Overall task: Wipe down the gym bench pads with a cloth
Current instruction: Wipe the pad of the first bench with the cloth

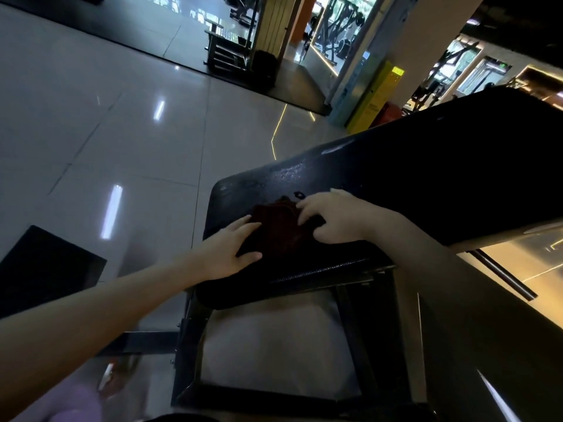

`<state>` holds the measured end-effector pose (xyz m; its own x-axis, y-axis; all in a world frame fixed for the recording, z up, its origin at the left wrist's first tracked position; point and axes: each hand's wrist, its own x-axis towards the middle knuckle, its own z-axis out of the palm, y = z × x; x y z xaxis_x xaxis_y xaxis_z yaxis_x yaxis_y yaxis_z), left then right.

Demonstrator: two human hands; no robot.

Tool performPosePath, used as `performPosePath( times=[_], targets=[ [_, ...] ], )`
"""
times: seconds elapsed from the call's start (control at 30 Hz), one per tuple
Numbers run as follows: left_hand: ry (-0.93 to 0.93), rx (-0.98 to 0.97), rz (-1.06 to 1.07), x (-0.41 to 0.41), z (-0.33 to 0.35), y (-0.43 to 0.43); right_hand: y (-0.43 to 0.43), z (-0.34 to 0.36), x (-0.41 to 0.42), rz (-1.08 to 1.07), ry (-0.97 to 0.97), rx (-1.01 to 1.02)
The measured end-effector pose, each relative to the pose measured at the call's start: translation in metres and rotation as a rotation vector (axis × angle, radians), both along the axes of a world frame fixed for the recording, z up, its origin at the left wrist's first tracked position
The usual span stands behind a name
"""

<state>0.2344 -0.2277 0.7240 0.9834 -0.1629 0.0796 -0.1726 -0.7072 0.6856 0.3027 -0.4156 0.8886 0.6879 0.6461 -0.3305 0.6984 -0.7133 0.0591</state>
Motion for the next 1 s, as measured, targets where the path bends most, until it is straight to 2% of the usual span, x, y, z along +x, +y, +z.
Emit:
performPosePath(
  times=[0.07,0.1,0.2,0.27,0.4,0.53,0.83,1.0],
  targets=[
    [0.182,0.013,0.060,0.002,-0.012,0.008,0.021,-0.006,-0.010,-0.003,-0.068,0.090],
    [0.285,-0.003,0.061,0.003,-0.017,0.012,0.031,-0.016,-0.013,-0.005,-0.118,0.069],
    [0.409,0.031,-0.046,-0.004,-0.025,0.026,0.049,-0.061,-0.015,0.014,-0.216,-0.250],
    [0.410,0.029,-0.091,-0.008,-0.029,0.037,0.053,-0.083,-0.013,-0.026,-0.222,-0.374],
    [0.446,-0.009,-0.091,-0.010,-0.038,0.052,0.061,-0.105,-0.020,-0.113,-0.270,-0.400],
    [0.386,0.175,-0.148,-0.003,-0.044,0.054,0.070,-0.113,-0.022,-0.128,-0.279,-0.379],
    [0.385,0.305,-0.196,0.023,-0.035,0.063,0.091,-0.124,0.010,-0.058,-0.265,-0.320],
    [0.355,0.473,-0.191,0.058,-0.015,0.081,0.095,-0.127,0.008,-0.042,-0.250,-0.316]
  ],
)
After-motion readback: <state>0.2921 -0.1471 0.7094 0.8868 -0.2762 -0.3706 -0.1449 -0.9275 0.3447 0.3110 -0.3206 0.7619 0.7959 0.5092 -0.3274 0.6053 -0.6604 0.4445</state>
